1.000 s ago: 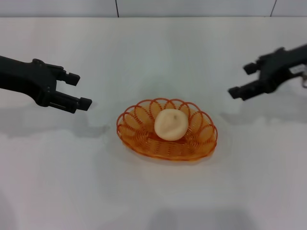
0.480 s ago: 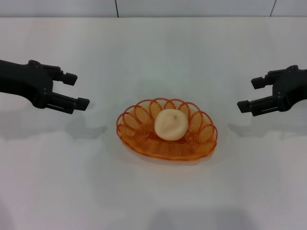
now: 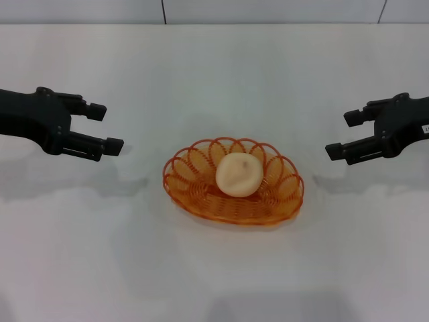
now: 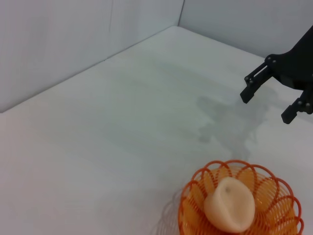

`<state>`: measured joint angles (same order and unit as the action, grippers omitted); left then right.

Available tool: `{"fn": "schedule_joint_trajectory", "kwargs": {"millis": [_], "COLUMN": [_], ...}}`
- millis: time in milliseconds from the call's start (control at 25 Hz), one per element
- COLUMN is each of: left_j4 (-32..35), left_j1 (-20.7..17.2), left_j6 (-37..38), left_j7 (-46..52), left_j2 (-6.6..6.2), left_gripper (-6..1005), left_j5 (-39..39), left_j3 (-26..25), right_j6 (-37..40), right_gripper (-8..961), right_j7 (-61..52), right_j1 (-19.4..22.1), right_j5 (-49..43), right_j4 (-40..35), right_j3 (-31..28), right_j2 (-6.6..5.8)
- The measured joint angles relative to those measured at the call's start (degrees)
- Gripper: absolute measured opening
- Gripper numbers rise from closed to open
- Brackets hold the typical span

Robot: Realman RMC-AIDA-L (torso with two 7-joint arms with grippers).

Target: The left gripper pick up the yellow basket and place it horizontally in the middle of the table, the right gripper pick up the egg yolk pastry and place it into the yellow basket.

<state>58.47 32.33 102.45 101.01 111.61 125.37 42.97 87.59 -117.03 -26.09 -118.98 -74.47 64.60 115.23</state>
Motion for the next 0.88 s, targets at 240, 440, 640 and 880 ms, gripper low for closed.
{"fn": "schedule_joint_trajectory", "kwargs": {"millis": [240, 440, 640, 880], "left_j4": [-0.02, -0.1, -1.53, -3.92], "left_j1": [0.01, 0.09, 0.05, -0.43], "left_j6": [0.0, 0.25, 1.15, 1.23], "left_j7": [-0.52, -1.47, -3.38, -5.87], "left_j2": [0.14, 0.52, 0.57, 0.22], "left_gripper": [858, 858, 857, 857], "left_j5": [-0.52, -0.63, -1.97, -3.44], "left_j3": [0.0, 0.01, 0.01, -0.06], "right_j6": [0.03, 0.27, 0.39, 0.49], "right_gripper": [843, 843, 843, 843], "right_j7": [-0.06, -0.16, 0.8, 2.08], "right_j1": [-0.45, -0.64, -0.6, -0.45], "right_j5": [-0.36, -0.4, -0.24, 0.08], "right_j4": [0.13, 0.18, 0.48, 1.53], "right_j3": [0.0, 0.01, 0.08, 0.77], "right_j2": [0.0, 0.01, 0.0, 0.11]}}
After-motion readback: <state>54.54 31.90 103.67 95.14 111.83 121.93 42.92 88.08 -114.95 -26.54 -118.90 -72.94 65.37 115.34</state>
